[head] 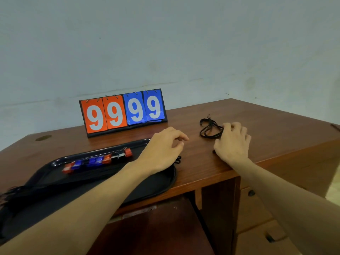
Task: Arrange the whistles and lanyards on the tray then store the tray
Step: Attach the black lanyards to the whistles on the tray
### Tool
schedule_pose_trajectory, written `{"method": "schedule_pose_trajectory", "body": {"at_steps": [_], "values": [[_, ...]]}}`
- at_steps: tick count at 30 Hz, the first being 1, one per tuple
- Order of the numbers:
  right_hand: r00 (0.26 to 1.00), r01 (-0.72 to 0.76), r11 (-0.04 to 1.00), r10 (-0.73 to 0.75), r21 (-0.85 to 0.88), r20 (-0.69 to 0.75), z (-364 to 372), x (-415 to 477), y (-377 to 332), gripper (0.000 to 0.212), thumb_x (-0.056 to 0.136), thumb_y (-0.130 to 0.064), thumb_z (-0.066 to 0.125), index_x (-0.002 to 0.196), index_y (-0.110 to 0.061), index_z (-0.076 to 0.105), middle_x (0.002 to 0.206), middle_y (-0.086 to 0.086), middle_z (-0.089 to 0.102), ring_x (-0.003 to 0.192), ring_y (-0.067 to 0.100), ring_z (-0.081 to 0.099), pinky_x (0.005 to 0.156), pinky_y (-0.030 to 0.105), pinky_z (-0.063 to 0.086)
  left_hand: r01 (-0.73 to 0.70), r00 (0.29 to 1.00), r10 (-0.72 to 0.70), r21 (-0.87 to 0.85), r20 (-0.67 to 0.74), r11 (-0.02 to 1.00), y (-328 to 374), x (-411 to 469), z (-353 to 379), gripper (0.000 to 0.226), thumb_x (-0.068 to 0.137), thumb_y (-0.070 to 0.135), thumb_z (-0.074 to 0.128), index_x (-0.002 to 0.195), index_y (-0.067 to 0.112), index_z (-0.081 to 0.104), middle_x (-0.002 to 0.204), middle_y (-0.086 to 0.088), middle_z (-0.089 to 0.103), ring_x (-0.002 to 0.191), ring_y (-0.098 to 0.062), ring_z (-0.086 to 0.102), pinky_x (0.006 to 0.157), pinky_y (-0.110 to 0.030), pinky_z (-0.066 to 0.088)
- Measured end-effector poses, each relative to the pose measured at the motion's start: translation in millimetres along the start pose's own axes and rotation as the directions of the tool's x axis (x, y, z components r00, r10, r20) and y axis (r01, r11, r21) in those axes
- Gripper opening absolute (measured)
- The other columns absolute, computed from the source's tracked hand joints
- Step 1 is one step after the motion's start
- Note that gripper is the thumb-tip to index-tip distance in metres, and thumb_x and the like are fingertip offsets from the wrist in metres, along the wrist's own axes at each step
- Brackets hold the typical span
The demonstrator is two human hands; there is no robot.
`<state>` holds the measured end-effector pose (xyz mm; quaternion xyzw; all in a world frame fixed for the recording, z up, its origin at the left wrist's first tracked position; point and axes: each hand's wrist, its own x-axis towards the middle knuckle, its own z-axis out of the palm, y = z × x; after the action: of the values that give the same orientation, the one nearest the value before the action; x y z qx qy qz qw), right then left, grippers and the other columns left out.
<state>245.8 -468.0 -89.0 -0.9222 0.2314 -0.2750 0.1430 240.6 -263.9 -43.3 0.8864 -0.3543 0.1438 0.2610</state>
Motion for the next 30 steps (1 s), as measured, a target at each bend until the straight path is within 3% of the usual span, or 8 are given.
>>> {"method": "schedule_pose_trajectory", "body": {"at_steps": [4,8,11,14,18,25,28,30], "values": [[0.958,-0.249,0.967,0.255,-0.057,0.133,-10,-6,6,0.059,0.086,-0.036,0.06,0.133,-0.008,0.039,0.14,0.017,0.036,0.13,0.036,0.032,0.105,0.047,0.027,0.004,1.0,-0.003,0.033,-0.015,0.999,7,1,-8,0.022,0.094,0.023,0.051,0.112,0.03,0.062,0.115,0.011,0.06,0.108,-0.002,0.051,0.099,-0.022,0.033],[0.97,-0.193,0.978,0.203,-0.083,0.132,-17,-9,11,0.027,0.091,-0.024,0.054,0.116,-0.014,0.058,0.115,0.01,0.062,0.116,0.031,0.05,0.098,0.042,0.03,0.063,0.994,-0.048,0.155,-0.1,0.986,13,0,-15,0.03,0.093,0.021,0.051,0.121,0.028,0.056,0.115,0.012,0.06,0.113,-0.005,0.049,0.107,-0.028,0.016],[0.969,-0.235,0.963,0.222,0.133,0.104,-29,-11,10,0.025,0.092,-0.019,0.056,0.116,-0.013,0.061,0.114,0.01,0.065,0.113,0.03,0.054,0.099,0.04,0.035,0.09,0.991,-0.074,0.149,-0.11,0.985,21,-1,-23,0.029,0.092,0.021,0.051,0.121,0.026,0.057,0.114,0.01,0.061,0.113,-0.007,0.05,0.107,-0.03,0.017],[0.954,-0.296,0.847,0.286,0.441,0.092,-53,-6,8,0.029,0.093,-0.01,0.054,0.12,-0.005,0.063,0.121,0.016,0.064,0.113,0.031,0.059,0.095,0.036,0.046,0.102,0.991,-0.089,0.136,-0.101,0.985,29,-2,-35,0.031,0.092,0.014,0.048,0.12,0.026,0.058,0.116,0.009,0.062,0.114,-0.009,0.05,0.111,-0.035,0.016],[0.937,-0.333,0.725,0.327,0.603,0.123,-88,1,3,0.028,0.094,-0.005,0.05,0.117,-0.004,0.066,0.117,0.016,0.066,0.093,0.029,0.064,0.071,0.028,0.05,0.155,0.982,-0.138,0.144,-0.126,0.977,40,-2,-56,0.041,0.088,0.002,0.043,0.119,0.024,0.06,0.117,0.004,0.062,0.121,-0.016,0.043,0.112,-0.041,0.014],[0.929,-0.261,0.41,0.354,0.874,0.111,-129,25,-18,0.026,0.095,-0.012,0.051,0.117,-0.005,0.064,0.093,0.007,0.06,0.085,0.021,0.053,0.072,0.033,0.044,0.127,0.991,-0.119,0.149,-0.06,0.981,46,-6,-70,0.031,0.092,0.014,0.047,0.115,0.028,0.062,0.117,0.005,0.061,0.118,-0.015,0.046,0.108,-0.041,0.021],[0.943,-0.222,0.319,0.311,0.922,0.119,-138,32,-26,0.019,0.095,-0.011,0.05,0.104,-0.009,0.066,0.09,0.006,0.063,0.078,0.019,0.057,0.063,0.029,0.044,0.103,0.995,-0.103,0.068,-0.003,0.992,48,-2,-78,0.033,0.092,0.007,0.045,0.117,0.022,0.061,0.122,0.0,0.06,0.117,-0.015,0.05,0.106,-0.035,0.034],[0.958,-0.192,0.259,0.257,0.946,0.124,-147,33,-33,0.015,0.097,-0.01,0.047,0.095,-0.015,0.062,0.097,0.006,0.066,0.09,0.019,0.063,0.064,0.028,0.047,0.101,0.993,-0.101,0.001,0.056,0.995,54,2,-82,0.037,0.093,0.001,0.041,0.122,0.016,0.057,0.128,-0.003,0.057,0.118,-0.015,0.051,0.098,-0.023,0.038]]}}
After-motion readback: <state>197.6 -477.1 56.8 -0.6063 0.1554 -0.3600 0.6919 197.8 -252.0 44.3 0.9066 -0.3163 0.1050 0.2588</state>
